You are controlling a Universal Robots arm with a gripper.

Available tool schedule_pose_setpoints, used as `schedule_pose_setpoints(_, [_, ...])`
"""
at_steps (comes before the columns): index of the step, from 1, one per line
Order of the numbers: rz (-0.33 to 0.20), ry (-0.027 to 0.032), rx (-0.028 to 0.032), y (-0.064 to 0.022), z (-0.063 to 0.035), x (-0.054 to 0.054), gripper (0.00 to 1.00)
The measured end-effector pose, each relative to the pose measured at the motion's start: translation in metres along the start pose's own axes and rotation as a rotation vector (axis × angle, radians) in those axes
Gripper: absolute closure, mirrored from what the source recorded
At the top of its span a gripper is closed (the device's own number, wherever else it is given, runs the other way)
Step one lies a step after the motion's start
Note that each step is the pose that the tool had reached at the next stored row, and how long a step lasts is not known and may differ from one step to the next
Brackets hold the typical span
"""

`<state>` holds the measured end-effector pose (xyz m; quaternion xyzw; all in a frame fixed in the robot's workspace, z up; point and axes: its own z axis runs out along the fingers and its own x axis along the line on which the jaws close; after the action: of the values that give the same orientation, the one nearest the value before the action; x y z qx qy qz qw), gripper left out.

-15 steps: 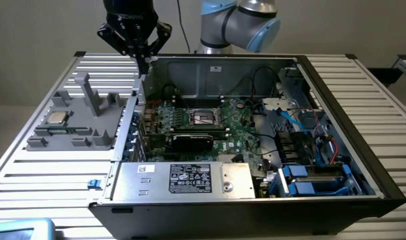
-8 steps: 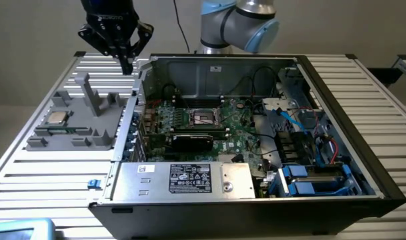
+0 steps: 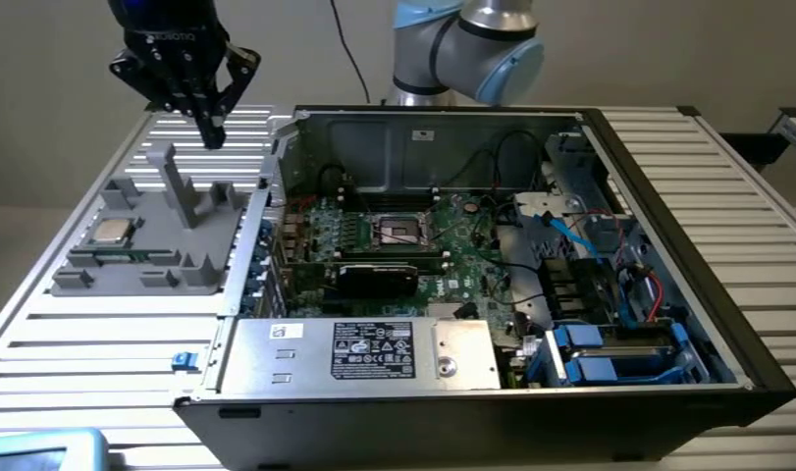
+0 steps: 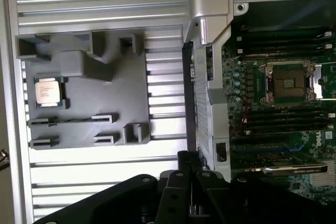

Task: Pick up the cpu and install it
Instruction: 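Reach for the cpu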

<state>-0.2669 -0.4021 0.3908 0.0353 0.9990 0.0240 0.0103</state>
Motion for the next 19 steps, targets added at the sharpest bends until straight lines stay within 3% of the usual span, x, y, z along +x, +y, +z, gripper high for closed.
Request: schedule_pose_setpoints(19, [0.000,0.0000,0.0000,-0.0068,0.0057,0.087,0.88])
